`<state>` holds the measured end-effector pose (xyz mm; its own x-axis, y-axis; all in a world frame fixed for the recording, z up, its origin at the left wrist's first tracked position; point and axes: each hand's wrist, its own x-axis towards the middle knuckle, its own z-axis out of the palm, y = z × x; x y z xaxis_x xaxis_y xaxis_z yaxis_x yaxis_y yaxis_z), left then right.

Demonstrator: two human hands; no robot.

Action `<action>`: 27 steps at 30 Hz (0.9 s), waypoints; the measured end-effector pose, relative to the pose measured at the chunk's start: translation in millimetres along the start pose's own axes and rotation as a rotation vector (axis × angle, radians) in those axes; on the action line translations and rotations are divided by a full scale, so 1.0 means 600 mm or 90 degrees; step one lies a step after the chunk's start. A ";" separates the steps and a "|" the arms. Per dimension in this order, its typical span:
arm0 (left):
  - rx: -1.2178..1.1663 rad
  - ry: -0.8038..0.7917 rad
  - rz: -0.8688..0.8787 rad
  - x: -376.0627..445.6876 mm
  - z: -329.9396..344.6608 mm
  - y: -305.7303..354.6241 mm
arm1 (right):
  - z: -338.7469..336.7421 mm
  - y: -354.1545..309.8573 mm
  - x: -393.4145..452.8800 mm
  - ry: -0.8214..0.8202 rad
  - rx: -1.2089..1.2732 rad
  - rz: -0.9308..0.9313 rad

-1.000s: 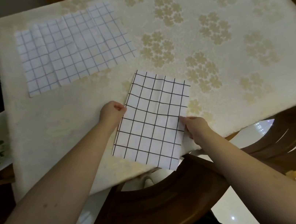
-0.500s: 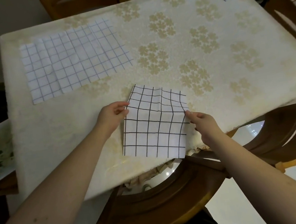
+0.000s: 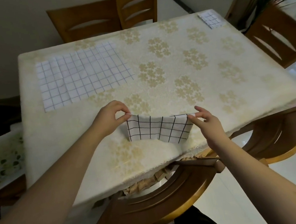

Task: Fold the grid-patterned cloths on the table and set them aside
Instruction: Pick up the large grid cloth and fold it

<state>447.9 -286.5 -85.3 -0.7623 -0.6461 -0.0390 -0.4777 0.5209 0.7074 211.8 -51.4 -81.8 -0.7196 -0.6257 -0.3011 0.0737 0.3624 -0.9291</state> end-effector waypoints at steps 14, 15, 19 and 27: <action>-0.484 -0.062 -0.249 -0.040 0.011 0.019 | 0.032 -0.003 -0.020 -0.035 0.104 0.008; -0.492 -0.063 -0.266 -0.039 0.017 0.017 | 0.033 0.001 -0.018 -0.036 0.086 0.015; -0.514 -0.041 -0.318 -0.032 0.039 0.005 | 0.035 0.006 -0.011 -0.055 0.075 0.078; -0.540 -0.011 -0.368 0.013 0.088 -0.001 | 0.039 0.034 0.037 -0.037 0.135 0.206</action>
<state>419.5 -262.4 -123.2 -0.5226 -0.6615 -0.5378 -0.3130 -0.4379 0.8428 213.5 -73.9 -112.4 -0.5957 -0.5430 -0.5918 0.4356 0.4007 -0.8061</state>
